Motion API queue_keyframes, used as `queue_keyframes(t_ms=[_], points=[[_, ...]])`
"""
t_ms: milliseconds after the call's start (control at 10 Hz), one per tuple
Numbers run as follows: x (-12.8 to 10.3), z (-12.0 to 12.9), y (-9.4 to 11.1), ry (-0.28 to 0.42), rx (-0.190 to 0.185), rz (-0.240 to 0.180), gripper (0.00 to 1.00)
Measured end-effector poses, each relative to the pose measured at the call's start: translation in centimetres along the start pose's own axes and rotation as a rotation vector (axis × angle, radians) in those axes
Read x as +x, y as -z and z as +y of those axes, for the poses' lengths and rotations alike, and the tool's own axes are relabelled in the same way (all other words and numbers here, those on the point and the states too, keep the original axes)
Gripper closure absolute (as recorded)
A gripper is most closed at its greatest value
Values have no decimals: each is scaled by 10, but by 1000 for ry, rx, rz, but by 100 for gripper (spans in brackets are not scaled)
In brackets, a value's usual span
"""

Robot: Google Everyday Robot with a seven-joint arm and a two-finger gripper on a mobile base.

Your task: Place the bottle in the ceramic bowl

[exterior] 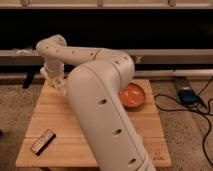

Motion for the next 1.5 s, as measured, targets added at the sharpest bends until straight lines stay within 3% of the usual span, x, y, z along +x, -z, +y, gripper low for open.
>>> queue_keyframes(t_ms=[200,500,1000,1500], points=[[12,-14,41,-11,2,-68,100],[45,-58,72,-94,24,-127,100],[128,-135,59,-310,47,-136,100],[227,-203,19,-577,108,-98,100]])
